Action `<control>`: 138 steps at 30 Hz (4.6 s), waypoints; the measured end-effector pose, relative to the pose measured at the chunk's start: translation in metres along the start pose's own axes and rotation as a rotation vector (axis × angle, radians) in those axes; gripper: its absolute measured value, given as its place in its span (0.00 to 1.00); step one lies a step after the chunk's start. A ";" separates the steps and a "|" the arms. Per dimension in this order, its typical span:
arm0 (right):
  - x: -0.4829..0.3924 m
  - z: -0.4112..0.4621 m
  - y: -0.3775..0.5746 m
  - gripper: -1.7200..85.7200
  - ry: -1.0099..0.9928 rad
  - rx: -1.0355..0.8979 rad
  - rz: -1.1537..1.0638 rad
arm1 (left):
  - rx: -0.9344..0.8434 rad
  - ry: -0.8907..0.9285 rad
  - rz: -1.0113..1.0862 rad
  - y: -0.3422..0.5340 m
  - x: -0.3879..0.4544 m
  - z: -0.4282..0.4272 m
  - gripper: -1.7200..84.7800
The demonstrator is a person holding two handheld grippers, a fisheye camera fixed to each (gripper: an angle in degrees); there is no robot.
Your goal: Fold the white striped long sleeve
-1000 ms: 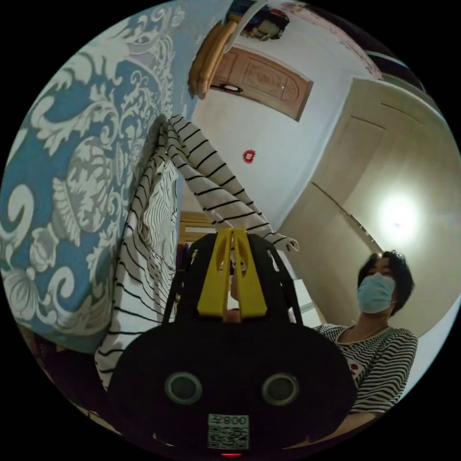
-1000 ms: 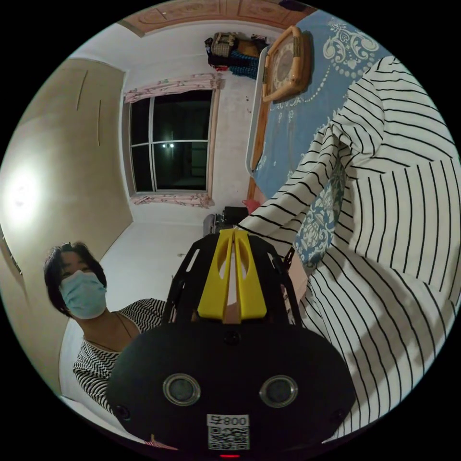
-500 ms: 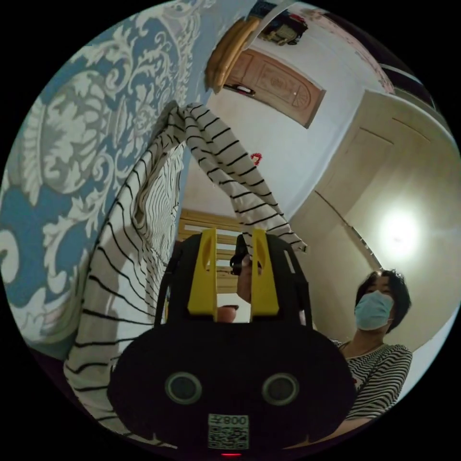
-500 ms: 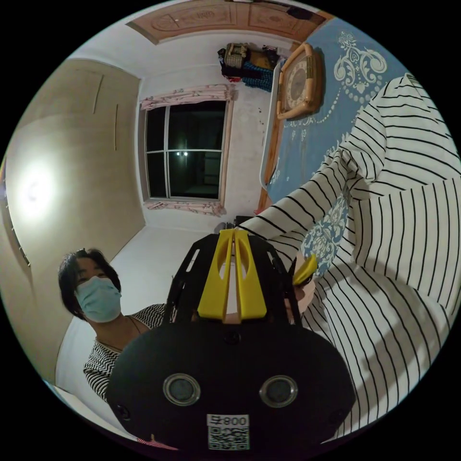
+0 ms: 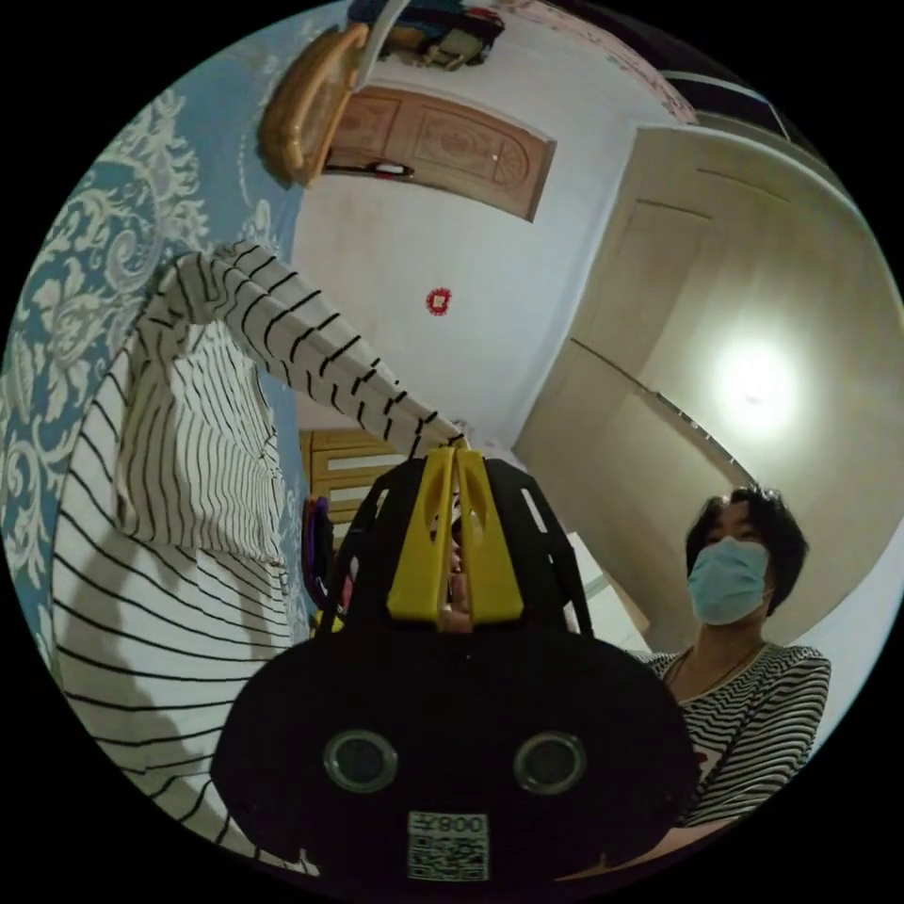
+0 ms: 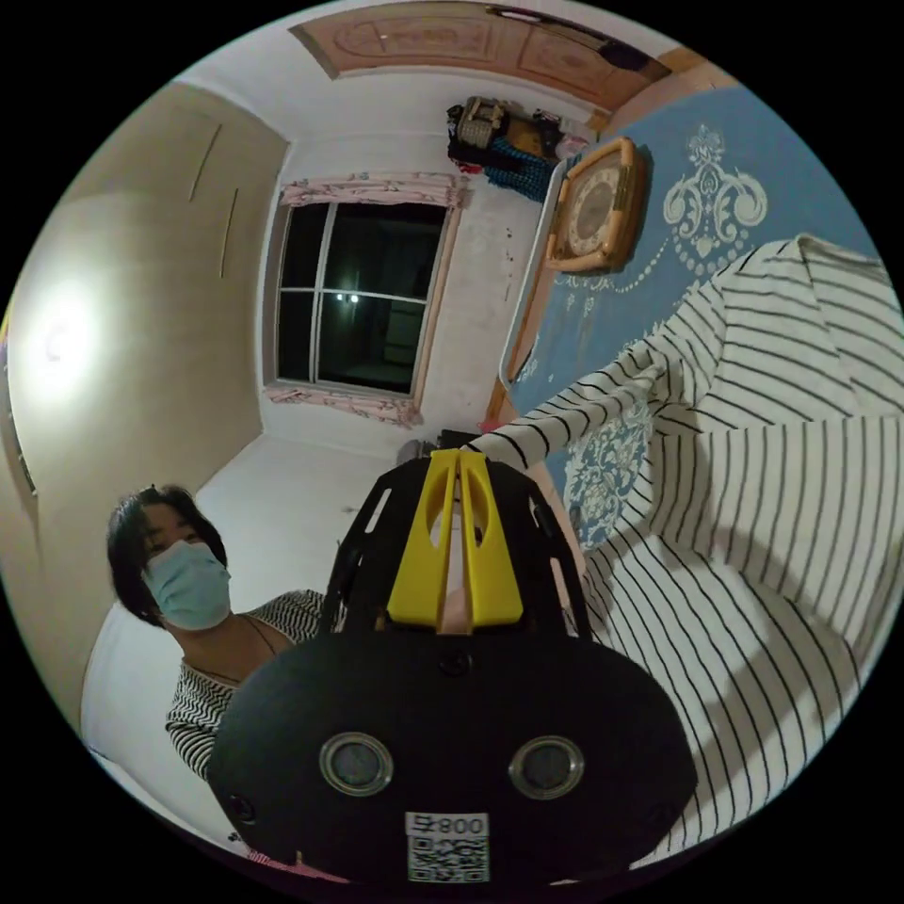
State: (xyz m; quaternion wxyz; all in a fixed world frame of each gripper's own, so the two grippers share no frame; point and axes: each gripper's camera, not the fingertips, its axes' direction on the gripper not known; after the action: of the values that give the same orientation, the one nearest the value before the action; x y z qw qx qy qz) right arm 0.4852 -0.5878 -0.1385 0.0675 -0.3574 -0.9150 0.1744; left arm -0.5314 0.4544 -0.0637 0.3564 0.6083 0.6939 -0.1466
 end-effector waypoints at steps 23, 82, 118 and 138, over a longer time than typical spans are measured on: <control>0.070 -0.276 0.155 0.02 0.377 0.072 0.299 | -0.486 -0.445 -0.193 0.079 -0.172 0.175 0.02; -0.020 -0.374 0.227 0.05 1.064 -0.072 0.259 | -0.360 -1.119 0.218 -0.105 -0.109 0.201 0.05; -0.054 -0.390 0.385 0.02 0.899 0.046 0.243 | -0.397 -1.164 0.284 -0.125 -0.040 0.147 0.08; -0.052 -0.425 0.447 0.02 0.944 0.208 0.273 | -0.421 -1.295 0.246 -0.125 -0.033 0.084 0.03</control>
State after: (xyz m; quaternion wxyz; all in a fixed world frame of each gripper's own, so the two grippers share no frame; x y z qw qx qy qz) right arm 0.9111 -0.2023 0.0931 0.4857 -0.5054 -0.7074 0.0911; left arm -0.6229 0.3493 -0.1297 0.8235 0.3904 0.2807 -0.3010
